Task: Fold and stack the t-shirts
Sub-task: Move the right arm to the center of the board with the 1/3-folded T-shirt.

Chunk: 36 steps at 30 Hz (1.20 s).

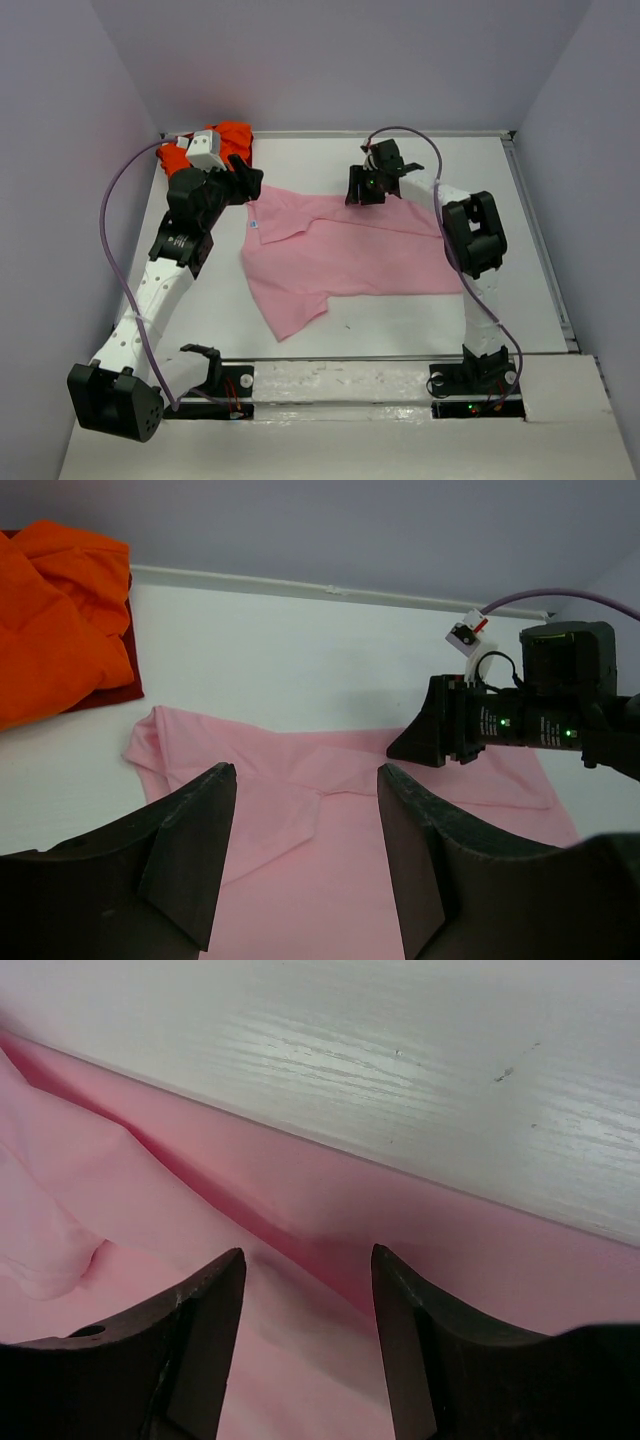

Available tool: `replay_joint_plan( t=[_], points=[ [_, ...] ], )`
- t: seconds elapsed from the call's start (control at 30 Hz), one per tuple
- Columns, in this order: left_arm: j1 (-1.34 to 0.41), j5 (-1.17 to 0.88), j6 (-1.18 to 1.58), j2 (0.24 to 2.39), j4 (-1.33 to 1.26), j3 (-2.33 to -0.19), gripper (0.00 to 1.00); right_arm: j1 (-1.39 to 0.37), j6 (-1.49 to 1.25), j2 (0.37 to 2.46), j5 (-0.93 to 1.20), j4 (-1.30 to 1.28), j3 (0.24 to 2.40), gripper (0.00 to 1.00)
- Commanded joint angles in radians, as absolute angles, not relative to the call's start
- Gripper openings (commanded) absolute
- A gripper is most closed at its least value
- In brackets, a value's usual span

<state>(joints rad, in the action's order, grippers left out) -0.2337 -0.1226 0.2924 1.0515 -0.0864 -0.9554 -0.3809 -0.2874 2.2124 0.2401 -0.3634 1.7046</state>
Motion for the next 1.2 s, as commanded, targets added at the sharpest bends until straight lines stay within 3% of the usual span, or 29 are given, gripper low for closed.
replay_joint_plan(
  t=[0.0,0.97,1.17],
  points=[
    [-0.232,-0.127,0.276,1.040,-0.140,-0.945,0.68,-0.380,-0.296,2.232,0.261,-0.351,1.750,0.59],
    [-0.232,-0.092,0.256,1.029,-0.127,-0.950,0.68,-0.282,-0.299,2.479,-0.015,-0.552,2.193,0.61],
    [-0.232,-0.091,0.256,1.035,-0.126,-0.948,0.68,-0.273,-0.201,2.497,0.090,-0.554,2.301,0.62]
  ],
)
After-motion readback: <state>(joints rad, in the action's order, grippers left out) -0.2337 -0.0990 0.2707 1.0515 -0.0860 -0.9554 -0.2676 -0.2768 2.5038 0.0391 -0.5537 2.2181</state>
